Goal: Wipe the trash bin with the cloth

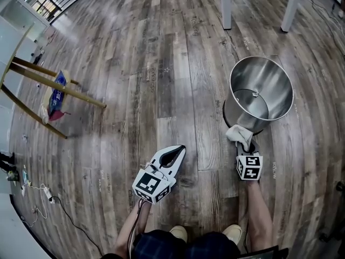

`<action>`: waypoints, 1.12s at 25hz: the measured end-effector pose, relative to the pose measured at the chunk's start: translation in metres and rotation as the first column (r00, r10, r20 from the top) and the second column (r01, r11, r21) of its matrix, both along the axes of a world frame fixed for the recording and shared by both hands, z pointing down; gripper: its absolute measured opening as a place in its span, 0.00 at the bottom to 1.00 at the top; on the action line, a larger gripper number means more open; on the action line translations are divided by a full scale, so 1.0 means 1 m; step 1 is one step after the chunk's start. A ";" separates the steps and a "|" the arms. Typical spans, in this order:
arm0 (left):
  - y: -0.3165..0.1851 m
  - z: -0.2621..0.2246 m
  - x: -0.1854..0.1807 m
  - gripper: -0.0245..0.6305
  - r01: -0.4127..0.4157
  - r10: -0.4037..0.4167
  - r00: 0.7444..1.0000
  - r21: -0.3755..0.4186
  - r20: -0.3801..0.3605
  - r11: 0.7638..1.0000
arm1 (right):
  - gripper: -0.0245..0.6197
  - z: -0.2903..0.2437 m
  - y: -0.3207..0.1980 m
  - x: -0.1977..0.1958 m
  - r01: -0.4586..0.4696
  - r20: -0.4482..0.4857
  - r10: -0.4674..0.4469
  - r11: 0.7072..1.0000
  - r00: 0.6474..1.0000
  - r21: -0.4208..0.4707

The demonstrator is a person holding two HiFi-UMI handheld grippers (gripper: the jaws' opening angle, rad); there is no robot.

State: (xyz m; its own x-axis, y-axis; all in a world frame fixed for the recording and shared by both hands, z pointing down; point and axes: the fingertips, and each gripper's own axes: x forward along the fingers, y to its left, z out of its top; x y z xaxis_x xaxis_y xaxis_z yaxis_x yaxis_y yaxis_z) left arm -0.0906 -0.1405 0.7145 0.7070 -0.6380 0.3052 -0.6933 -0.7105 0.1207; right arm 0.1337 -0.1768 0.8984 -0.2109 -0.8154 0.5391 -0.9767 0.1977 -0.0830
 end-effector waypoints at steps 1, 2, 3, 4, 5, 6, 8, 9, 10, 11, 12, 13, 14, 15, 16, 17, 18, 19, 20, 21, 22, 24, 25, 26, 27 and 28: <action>0.000 0.001 0.000 0.04 0.000 0.000 1.000 -0.001 -0.001 1.000 | 0.17 0.000 0.004 0.007 -0.012 -0.004 0.012 1.000 1.000 0.003; 0.000 0.001 0.000 0.04 0.000 0.000 1.000 -0.002 -0.002 1.000 | 0.17 -0.001 0.007 0.014 -0.026 -0.008 0.026 1.000 1.000 0.006; 0.000 0.001 0.001 0.04 -0.001 0.001 1.000 -0.003 -0.003 1.000 | 0.17 -0.001 0.010 0.022 -0.040 -0.011 0.040 0.999 0.999 0.009; 0.000 0.000 0.001 0.04 -0.002 0.002 1.000 -0.003 -0.004 1.000 | 0.17 -0.002 0.012 0.030 -0.055 -0.015 0.055 0.998 0.998 0.012; 0.000 0.001 0.001 0.04 -0.004 0.004 1.000 -0.004 -0.004 1.000 | 0.17 -0.002 0.014 0.037 -0.069 -0.019 0.069 0.997 0.997 0.016; 0.000 0.001 0.002 0.04 -0.005 0.005 1.000 -0.005 -0.002 1.000 | 0.17 -0.003 0.015 0.044 -0.082 -0.023 0.083 0.996 0.996 0.020; 0.000 0.001 0.003 0.04 -0.006 0.006 1.000 -0.005 0.000 1.000 | 0.17 -0.003 0.016 0.059 -0.110 -0.028 0.111 0.994 0.993 0.025; 0.000 0.001 0.003 0.04 -0.005 0.005 1.000 -0.004 0.001 1.000 | 0.17 -0.002 0.017 0.066 -0.127 -0.027 0.127 0.992 0.991 0.026; 0.000 0.001 0.003 0.04 -0.004 0.004 1.000 -0.005 0.001 1.000 | 0.17 -0.002 0.017 0.074 -0.145 -0.026 0.146 0.989 0.989 0.028; 0.000 0.001 0.003 0.04 -0.003 0.003 1.000 -0.005 0.002 1.000 | 0.17 -0.002 0.018 0.081 -0.164 -0.024 0.165 0.986 0.986 0.029; 0.001 0.001 0.002 0.04 -0.002 0.002 1.000 -0.006 0.004 1.000 | 0.17 -0.001 0.019 0.087 -0.182 -0.022 0.182 0.983 0.983 0.029; 0.001 0.002 0.002 0.04 -0.002 0.002 1.000 -0.007 0.006 1.000 | 0.17 0.000 0.019 0.093 -0.197 -0.021 0.197 0.980 0.980 0.028; 0.002 0.002 0.002 0.04 -0.002 0.002 1.000 -0.008 0.008 1.000 | 0.17 0.001 0.019 0.099 -0.209 -0.022 0.210 0.977 0.977 0.027; 0.002 0.001 0.002 0.04 -0.002 0.002 1.000 -0.007 0.010 1.000 | 0.17 0.002 0.018 0.106 -0.223 -0.024 0.223 0.975 0.974 0.025; 0.002 0.001 0.003 0.04 -0.003 0.003 1.000 -0.006 0.011 1.000 | 0.17 0.004 0.017 0.114 -0.238 -0.024 0.238 0.971 0.971 0.022; 0.002 0.000 0.003 0.04 -0.003 0.003 1.000 -0.005 0.013 1.000 | 0.17 0.005 0.016 0.122 -0.256 -0.021 0.256 0.966 0.966 0.020; 0.002 0.000 0.003 0.04 -0.004 0.004 1.000 -0.004 0.015 1.000 | 0.17 0.006 0.014 0.131 -0.276 -0.017 0.276 0.961 0.961 0.018; 0.002 0.000 0.002 0.04 -0.004 0.004 1.000 -0.003 0.016 1.000 | 0.17 0.008 0.012 0.139 -0.297 -0.013 0.297 0.955 0.955 0.014; 0.002 -0.001 0.002 0.04 -0.003 0.003 1.000 -0.003 0.017 1.000 | 0.17 0.009 0.010 0.147 -0.317 -0.007 0.317 0.948 0.948 0.010; 0.002 -0.001 0.002 0.04 -0.002 0.002 1.000 -0.002 0.018 1.000 | 0.17 0.012 0.008 0.154 -0.333 0.001 0.333 0.943 0.943 0.004; 0.002 0.000 0.002 0.04 -0.002 0.002 1.000 -0.002 0.019 1.000 | 0.17 0.014 0.006 0.159 -0.344 0.009 0.344 0.939 0.939 -0.002; 0.003 0.000 0.004 0.04 -0.006 0.006 1.000 -0.003 0.023 1.000 | 0.17 0.016 0.004 0.162 -0.344 0.013 0.344 0.939 0.939 -0.008; 0.004 0.000 0.005 0.04 -0.010 0.010 1.000 -0.002 0.027 1.000 | 0.17 0.016 0.005 0.161 -0.340 0.012 0.340 0.940 0.940 -0.007; 0.005 0.000 0.006 0.04 -0.014 0.014 0.999 -0.002 0.029 1.000 | 0.17 0.016 0.005 0.160 -0.338 0.012 0.338 0.941 0.941 -0.006; 0.005 0.000 0.008 0.04 -0.016 0.016 0.999 -0.001 0.030 1.000 | 0.17 0.015 0.006 0.160 -0.336 0.013 0.336 0.942 0.942 -0.005; 0.005 0.000 0.009 0.04 -0.017 0.017 0.999 -0.001 0.029 1.000 | 0.17 0.015 0.007 0.159 -0.335 0.014 0.335 0.942 0.942 -0.003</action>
State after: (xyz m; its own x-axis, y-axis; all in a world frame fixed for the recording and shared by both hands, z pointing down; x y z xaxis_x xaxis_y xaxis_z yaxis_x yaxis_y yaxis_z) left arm -0.0819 -0.1356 0.7142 0.7085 -0.6257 0.3265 -0.6843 -0.7222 0.1009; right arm 0.2932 -0.1695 0.9131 0.0666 -0.8400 0.5386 -0.9853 -0.1404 -0.0971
